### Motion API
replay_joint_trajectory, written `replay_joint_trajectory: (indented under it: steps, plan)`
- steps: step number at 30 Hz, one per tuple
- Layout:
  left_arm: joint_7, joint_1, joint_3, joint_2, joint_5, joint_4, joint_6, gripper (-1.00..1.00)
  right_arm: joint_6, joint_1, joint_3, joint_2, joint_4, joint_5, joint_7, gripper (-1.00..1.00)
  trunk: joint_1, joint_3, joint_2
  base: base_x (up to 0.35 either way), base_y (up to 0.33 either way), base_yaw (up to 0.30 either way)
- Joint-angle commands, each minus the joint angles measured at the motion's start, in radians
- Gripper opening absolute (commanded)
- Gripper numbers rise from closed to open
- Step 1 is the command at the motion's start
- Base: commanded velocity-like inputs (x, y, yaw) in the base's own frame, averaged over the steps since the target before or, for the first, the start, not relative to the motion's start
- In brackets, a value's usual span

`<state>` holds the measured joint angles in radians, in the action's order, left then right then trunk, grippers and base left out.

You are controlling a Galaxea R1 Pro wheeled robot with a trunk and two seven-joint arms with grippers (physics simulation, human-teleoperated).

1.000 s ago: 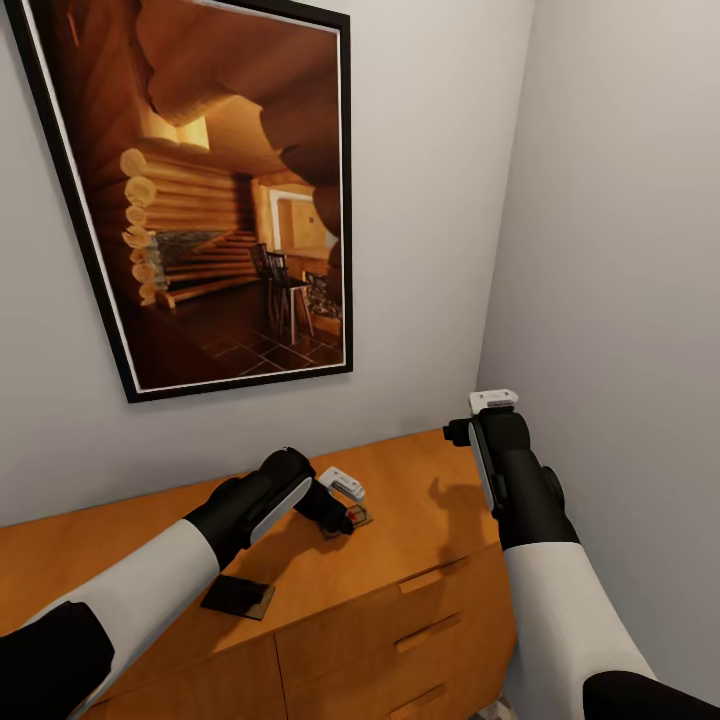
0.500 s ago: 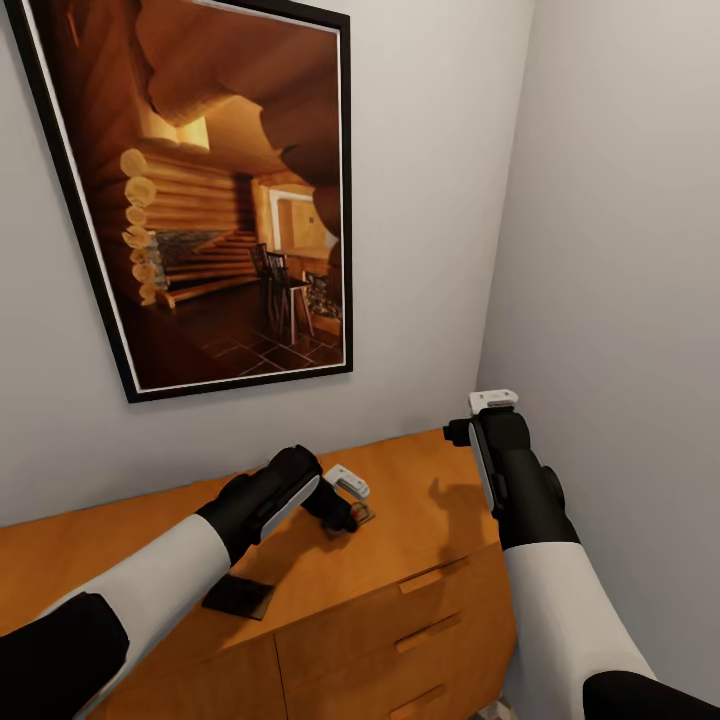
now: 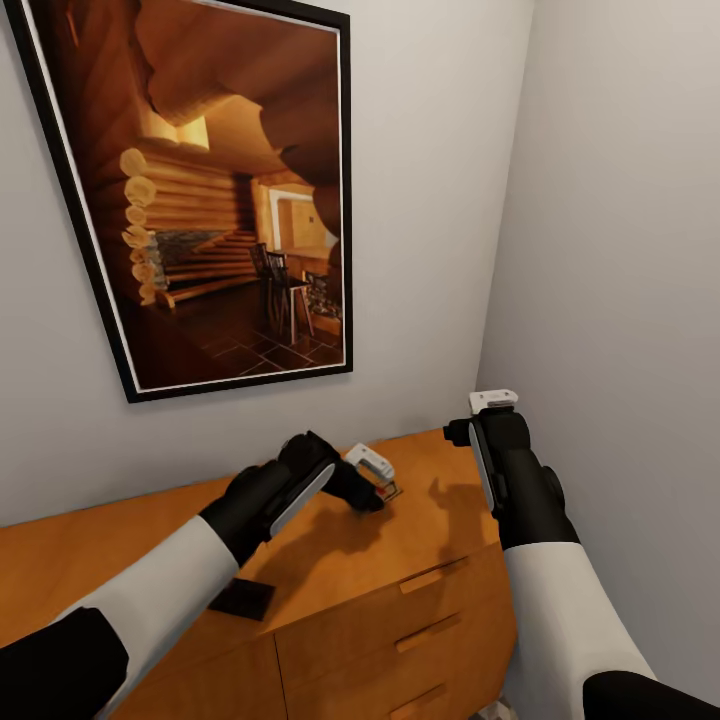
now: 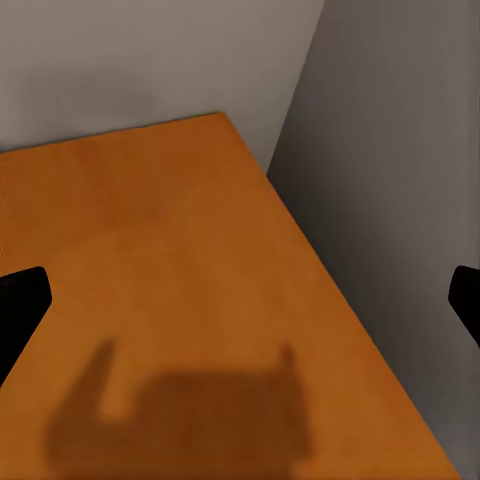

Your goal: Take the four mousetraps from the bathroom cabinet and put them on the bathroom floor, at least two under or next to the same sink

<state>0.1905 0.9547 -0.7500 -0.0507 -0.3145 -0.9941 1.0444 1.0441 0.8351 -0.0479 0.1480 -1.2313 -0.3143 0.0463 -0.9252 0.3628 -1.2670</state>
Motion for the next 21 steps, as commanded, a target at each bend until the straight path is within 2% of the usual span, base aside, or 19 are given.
replay_joint_trajectory:
  steps: [1,2,6,10,16,21]
  plan:
    - [0.007,0.001,0.011,0.000,0.009,-0.004,0.003,-1.00,0.003,0.001,-0.001,0.001,-0.001,0.004,0.005,1.00,0.000,0.001,-0.001,0.000,0.000,0.000]
    - [0.007,0.001,0.029,0.000,0.012,-0.010,0.003,-1.00,0.003,0.001,-0.001,0.001,-0.001,0.002,0.005,1.00,0.000,0.001,-0.001,0.000,0.000,0.000]
    - [0.007,0.001,0.053,0.000,0.027,-0.016,0.003,-1.00,0.003,0.001,-0.001,0.001,-0.001,-0.001,0.005,1.00,0.000,0.001,-0.001,0.000,0.000,0.000]
    - [0.007,0.001,0.064,0.002,0.044,-0.016,0.003,-1.00,0.003,0.001,-0.001,0.001,-0.003,-0.005,0.005,1.00,0.000,0.001,-0.001,0.000,0.000,0.000]
    - [0.007,0.001,0.075,0.009,0.048,-0.014,0.003,-1.00,0.003,0.001,-0.001,0.002,-0.009,-0.006,0.006,1.00,0.000,0.001,-0.001,0.000,0.000,0.000]
    - [0.007,0.001,0.099,0.018,0.052,-0.014,0.003,-1.00,0.003,0.001,-0.001,0.003,-0.012,-0.005,0.006,1.00,0.000,0.001,-0.001,-0.073,0.000,0.000]
